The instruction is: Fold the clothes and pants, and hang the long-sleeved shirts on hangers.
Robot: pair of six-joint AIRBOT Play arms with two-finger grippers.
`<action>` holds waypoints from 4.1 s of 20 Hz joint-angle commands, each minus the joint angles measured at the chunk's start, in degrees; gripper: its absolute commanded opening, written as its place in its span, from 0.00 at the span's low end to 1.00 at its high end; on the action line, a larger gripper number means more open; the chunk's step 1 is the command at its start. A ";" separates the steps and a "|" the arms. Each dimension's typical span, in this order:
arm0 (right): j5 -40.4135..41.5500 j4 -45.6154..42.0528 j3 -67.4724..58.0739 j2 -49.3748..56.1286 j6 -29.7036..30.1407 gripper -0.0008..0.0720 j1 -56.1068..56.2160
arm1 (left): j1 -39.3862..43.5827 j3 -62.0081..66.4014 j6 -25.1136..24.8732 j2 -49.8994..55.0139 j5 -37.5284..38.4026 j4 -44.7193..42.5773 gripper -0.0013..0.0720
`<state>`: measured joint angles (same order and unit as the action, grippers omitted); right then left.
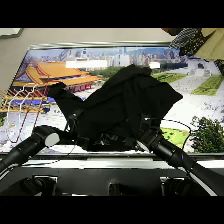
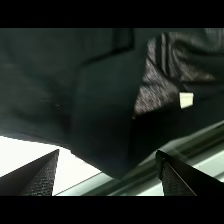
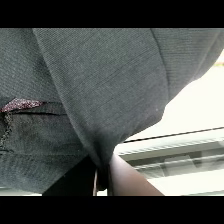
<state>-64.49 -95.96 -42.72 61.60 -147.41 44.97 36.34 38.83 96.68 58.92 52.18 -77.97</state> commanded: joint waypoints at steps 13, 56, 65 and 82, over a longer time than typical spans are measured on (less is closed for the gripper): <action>1.22 -0.09 -0.07 -0.07 -3.15 0.08 0.04 | 5.51 -0.20 12.87 7.93 -0.63 -9.73 1.00; -9.22 -49.70 -72.78 7.58 13.35 0.07 -0.07 | 0.55 71.47 14.36 2.21 28.57 -7.04 0.06; -20.92 -44.26 -71.34 16.85 20.17 0.07 -8.17 | 0.70 47.71 14.27 4.66 17.31 12.90 0.06; -9.03 3.02 -68.74 35.93 38.60 0.07 -31.19 | 15.58 34.62 0.81 26.62 -5.40 41.00 0.06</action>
<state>-75.11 -95.33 -111.50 94.54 -109.89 14.00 50.48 73.58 98.26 82.59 48.84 -38.92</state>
